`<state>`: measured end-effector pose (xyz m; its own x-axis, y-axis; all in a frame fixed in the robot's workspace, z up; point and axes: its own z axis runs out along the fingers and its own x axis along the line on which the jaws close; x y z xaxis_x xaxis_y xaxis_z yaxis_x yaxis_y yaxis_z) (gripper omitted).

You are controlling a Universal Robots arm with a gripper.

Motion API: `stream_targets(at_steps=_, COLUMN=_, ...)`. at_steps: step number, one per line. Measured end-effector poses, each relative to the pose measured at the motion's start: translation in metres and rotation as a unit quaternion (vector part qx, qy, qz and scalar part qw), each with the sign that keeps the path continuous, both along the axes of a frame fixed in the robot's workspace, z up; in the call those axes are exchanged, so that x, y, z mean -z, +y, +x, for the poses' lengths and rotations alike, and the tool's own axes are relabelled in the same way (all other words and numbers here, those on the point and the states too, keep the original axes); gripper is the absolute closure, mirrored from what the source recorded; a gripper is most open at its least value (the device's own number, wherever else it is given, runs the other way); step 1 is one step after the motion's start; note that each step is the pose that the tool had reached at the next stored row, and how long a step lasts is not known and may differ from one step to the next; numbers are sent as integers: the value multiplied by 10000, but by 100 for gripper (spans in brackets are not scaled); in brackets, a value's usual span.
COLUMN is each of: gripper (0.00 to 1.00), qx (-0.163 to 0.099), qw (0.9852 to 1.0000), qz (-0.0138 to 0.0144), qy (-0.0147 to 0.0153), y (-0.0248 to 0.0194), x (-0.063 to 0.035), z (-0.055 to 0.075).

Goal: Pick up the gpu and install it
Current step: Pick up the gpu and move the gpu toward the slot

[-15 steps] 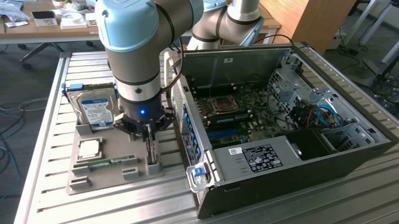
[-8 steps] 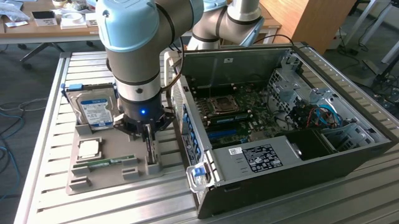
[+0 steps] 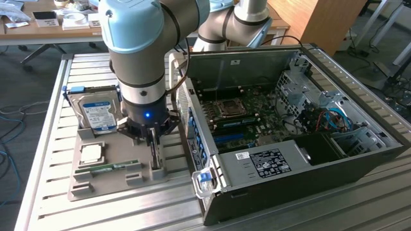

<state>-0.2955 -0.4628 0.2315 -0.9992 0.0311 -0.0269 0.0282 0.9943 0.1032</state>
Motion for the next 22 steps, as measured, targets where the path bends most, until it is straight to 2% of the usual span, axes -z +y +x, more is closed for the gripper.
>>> stream_targets(at_steps=5, gripper=73, qx=0, qw=10000, qz=2, qy=0, y=0, x=-72, z=8)
stream_targets(at_steps=7, gripper=73, qx=0, qw=10000, qz=13, qy=0, y=0, x=-111, z=10)
stream_targets(at_steps=15, gripper=73, qx=-3, qw=9999, qz=110, qy=0, y=0, x=-282, z=13)
stream_targets(at_steps=22, gripper=73, qx=-6, qw=9999, qz=160, qy=0, y=0, x=-446, z=13)
